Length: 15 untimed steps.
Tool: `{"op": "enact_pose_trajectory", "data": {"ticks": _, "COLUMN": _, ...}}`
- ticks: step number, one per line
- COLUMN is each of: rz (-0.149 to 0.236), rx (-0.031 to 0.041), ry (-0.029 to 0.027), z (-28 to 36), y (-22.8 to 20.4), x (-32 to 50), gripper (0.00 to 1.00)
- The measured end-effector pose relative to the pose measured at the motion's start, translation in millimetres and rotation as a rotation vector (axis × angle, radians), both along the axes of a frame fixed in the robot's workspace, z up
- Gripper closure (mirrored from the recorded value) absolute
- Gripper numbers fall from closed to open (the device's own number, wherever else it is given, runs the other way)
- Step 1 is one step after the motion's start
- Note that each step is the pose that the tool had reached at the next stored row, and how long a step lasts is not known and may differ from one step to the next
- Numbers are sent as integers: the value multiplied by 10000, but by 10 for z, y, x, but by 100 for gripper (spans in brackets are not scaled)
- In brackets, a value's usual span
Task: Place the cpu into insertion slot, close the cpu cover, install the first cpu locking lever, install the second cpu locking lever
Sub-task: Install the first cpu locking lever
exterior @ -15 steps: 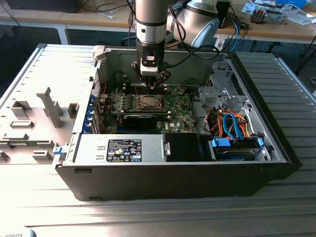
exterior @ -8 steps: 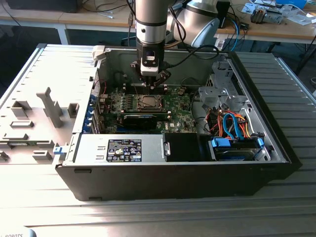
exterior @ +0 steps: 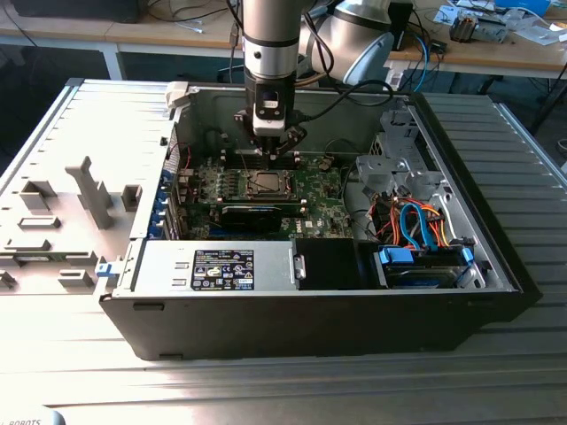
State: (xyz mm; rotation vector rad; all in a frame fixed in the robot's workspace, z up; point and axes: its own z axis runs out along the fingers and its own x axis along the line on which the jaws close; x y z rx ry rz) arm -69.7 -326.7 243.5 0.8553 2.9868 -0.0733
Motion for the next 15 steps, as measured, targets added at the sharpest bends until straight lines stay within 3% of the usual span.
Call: {"op": "enact_pose_trajectory", "data": {"ticks": 15, "rz": 229, "rx": 0, "ry": 0, "z": 0, "y": 0, "x": 0, "gripper": 89}}
